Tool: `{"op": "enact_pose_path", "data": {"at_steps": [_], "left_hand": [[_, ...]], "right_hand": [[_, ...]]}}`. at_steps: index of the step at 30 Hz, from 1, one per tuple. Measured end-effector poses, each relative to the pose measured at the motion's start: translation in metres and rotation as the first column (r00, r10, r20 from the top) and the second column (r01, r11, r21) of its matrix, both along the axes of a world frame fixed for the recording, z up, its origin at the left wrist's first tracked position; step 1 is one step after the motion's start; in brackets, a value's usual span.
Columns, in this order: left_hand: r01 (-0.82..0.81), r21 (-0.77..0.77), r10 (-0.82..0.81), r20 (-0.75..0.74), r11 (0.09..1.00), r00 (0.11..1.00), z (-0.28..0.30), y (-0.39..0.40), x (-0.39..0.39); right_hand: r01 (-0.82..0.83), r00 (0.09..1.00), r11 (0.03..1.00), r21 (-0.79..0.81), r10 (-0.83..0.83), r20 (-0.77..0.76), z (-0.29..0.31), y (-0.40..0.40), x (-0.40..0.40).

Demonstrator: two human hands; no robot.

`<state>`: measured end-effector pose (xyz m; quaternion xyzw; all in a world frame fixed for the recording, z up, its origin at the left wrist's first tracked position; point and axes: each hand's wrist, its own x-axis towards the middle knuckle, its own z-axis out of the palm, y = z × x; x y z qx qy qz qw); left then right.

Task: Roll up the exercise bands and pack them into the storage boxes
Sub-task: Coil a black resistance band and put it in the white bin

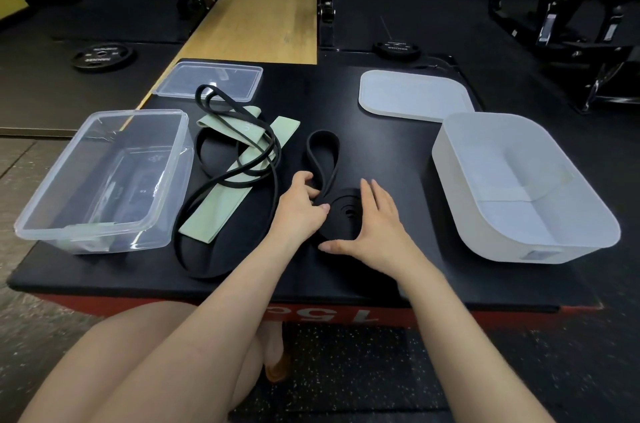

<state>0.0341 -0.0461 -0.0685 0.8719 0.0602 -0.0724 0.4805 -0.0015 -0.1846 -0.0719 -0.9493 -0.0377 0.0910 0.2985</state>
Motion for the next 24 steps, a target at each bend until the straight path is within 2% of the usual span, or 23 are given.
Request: {"op": "enact_pose_path", "data": {"at_steps": [3, 7, 11, 16, 20, 24], "left_hand": [[0.022, -0.005, -0.022, -0.016, 1.0, 1.0, 0.0, 0.001, 0.002], [0.043, -0.064, -0.047, -0.065, 0.997, 0.997, 0.001, 0.002, 0.003], [0.075, -0.098, -0.085, -0.107, 0.992, 0.991, 0.003, 0.006, 0.005], [0.034, -0.17, -0.055, -0.121, 0.985, 0.991, 0.005, 0.01, 0.008], [-0.009, -0.147, -0.005, -0.094, 0.989, 0.996, 0.004, 0.013, 0.01], [0.015, -0.101, -0.024, -0.092, 0.995, 0.995, 0.001, 0.017, 0.012]], "right_hand": [[0.188, 0.981, 0.979, 0.077, -0.191, 0.038, -0.008, 0.019, -0.009], [0.255, 0.954, 0.965, 0.069, -0.262, 0.145, -0.015, 0.026, -0.006], [0.149, 0.982, 0.983, 0.103, -0.16, 0.106, -0.016, 0.014, -0.002], [-0.016, 1.0, 0.993, 0.119, 0.014, 0.015, -0.006, -0.003, 0.006], [-0.131, 0.988, 0.982, 0.137, 0.141, -0.067, 0.0, -0.016, 0.015], [-0.207, 0.969, 0.965, 0.16, 0.225, -0.106, 0.004, -0.023, 0.024]]}}
